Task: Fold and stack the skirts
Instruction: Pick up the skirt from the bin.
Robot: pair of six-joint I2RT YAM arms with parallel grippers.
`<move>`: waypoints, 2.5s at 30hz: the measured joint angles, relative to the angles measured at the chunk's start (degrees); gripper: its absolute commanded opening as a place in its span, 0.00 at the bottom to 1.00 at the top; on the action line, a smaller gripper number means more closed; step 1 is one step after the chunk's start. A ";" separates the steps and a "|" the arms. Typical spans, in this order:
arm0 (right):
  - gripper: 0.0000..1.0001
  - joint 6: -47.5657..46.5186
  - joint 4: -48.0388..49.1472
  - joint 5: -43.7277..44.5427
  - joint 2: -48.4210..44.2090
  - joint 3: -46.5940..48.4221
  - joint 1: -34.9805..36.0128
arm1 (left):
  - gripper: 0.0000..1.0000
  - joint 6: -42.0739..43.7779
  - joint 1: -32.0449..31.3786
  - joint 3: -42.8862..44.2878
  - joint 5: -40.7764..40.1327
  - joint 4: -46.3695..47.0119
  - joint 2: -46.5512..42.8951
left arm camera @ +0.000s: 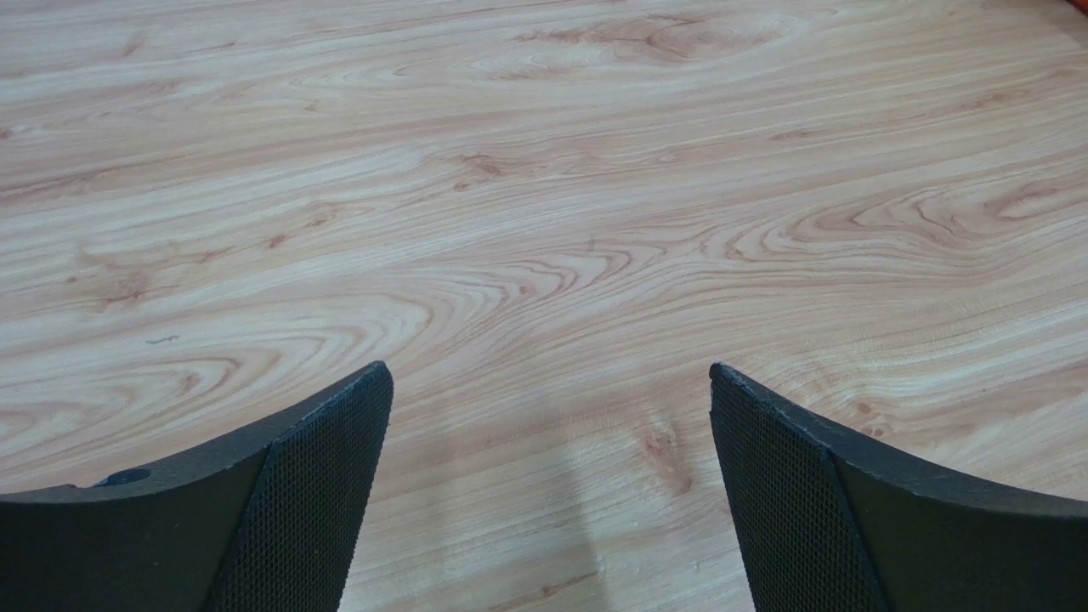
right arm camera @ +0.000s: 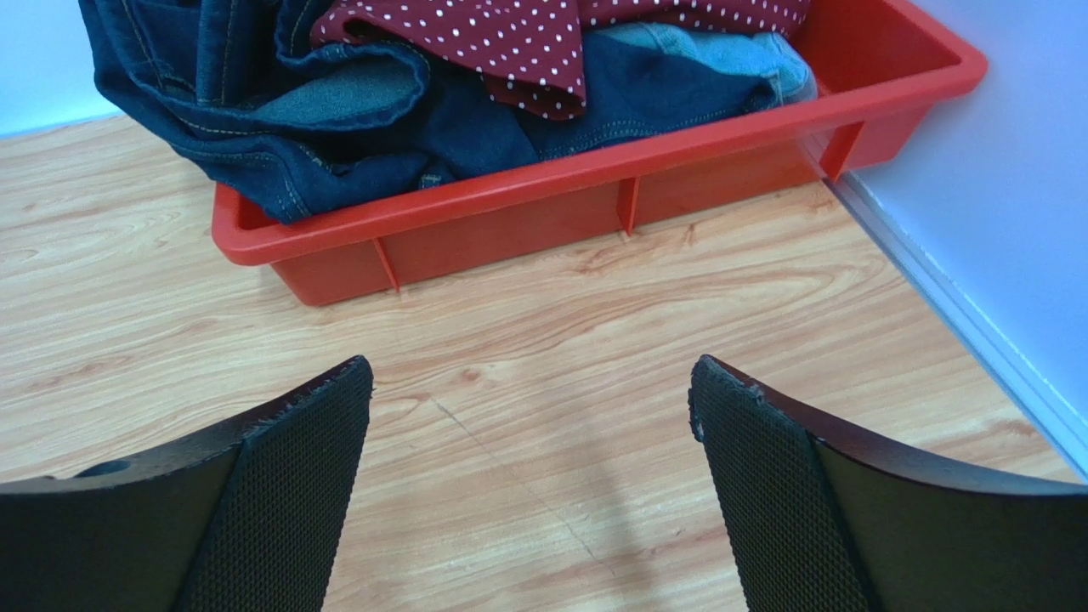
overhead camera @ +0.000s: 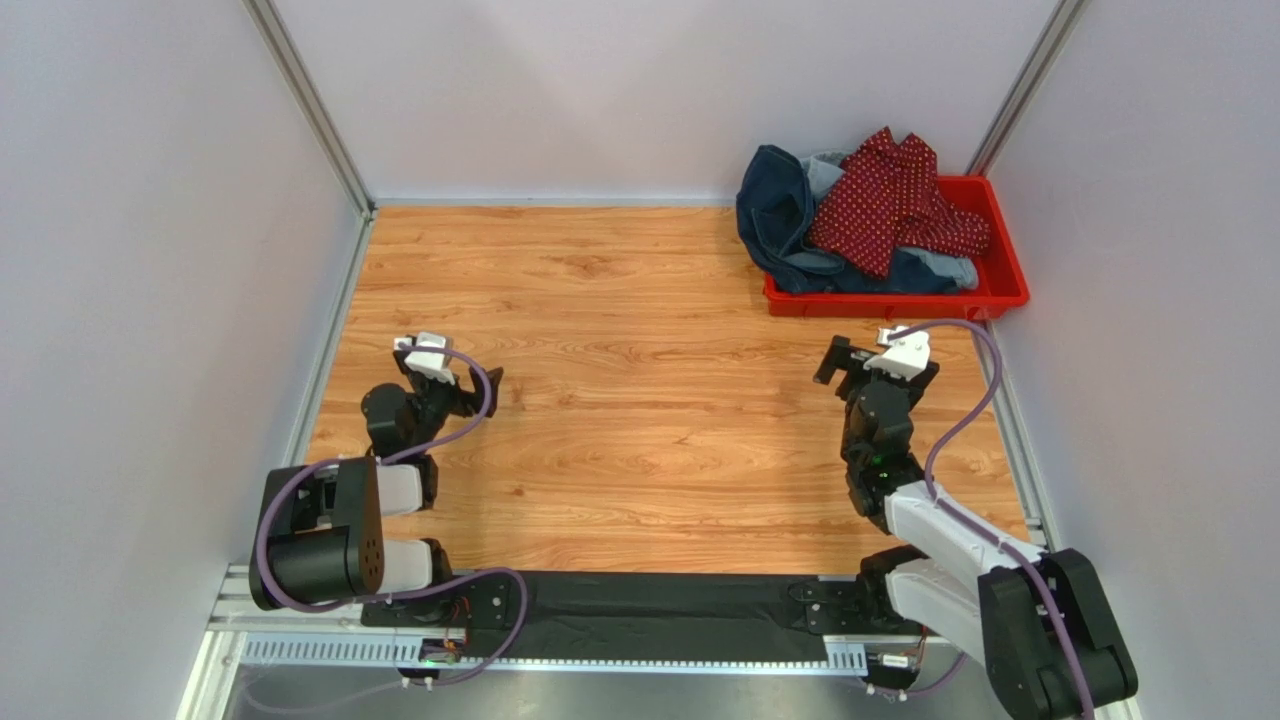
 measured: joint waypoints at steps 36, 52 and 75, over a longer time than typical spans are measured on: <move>0.83 12.31 -56.24 -39.41 47.34 77.61 -28.87 | 0.99 12.61 0.85 47.50 9.84 -76.89 -2.56; 0.44 16.13 -60.28 -56.63 67.84 92.41 -30.77 | 0.99 14.60 0.31 47.47 11.72 -90.20 -8.66; 0.00 13.75 -60.67 -45.11 48.13 88.91 -25.44 | 0.99 16.68 0.04 48.52 13.40 -93.59 -8.68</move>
